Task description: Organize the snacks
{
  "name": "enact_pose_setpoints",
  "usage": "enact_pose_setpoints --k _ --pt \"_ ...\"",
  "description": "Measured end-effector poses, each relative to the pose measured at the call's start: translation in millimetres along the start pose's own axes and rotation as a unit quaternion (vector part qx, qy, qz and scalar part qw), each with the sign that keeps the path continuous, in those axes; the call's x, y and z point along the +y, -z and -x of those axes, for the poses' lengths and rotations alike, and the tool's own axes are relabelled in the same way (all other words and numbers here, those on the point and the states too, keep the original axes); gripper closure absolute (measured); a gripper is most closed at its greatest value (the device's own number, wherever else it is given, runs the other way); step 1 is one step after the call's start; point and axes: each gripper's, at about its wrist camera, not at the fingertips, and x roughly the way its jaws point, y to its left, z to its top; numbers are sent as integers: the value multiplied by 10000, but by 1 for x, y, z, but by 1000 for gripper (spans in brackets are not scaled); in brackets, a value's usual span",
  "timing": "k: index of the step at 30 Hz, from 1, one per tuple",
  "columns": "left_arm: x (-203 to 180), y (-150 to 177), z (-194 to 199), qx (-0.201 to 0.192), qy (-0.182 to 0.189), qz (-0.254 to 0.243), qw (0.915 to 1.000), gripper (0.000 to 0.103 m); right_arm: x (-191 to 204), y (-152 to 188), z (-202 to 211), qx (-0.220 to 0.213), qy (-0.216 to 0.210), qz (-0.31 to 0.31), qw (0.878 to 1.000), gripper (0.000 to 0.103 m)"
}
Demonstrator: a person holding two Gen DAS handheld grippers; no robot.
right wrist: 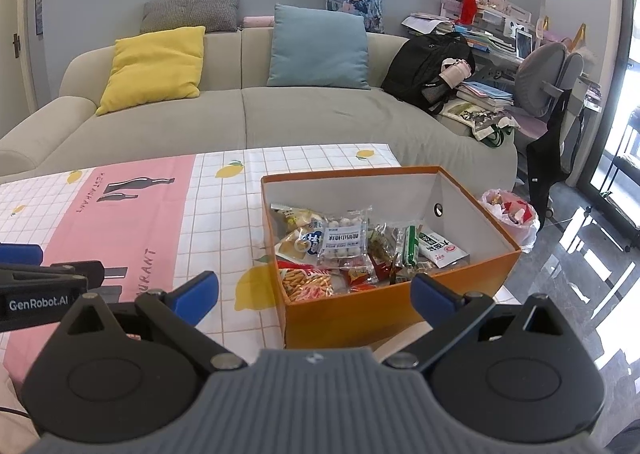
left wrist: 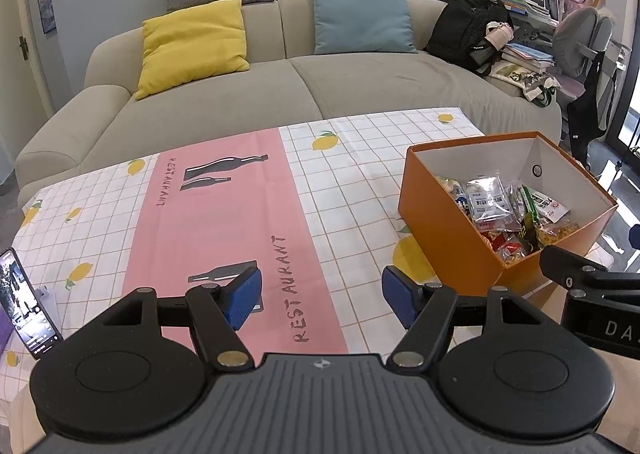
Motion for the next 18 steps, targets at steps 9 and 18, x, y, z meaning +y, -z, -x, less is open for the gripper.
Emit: enact_pose_setpoints --k 9,18 --pt "1 -1 1 16 -18 15 10000 22 1 1 0 -9 9 4 10000 3" --pt "4 -2 1 22 -60 70 10000 22 2 0 1 -22 14 14 10000 3"
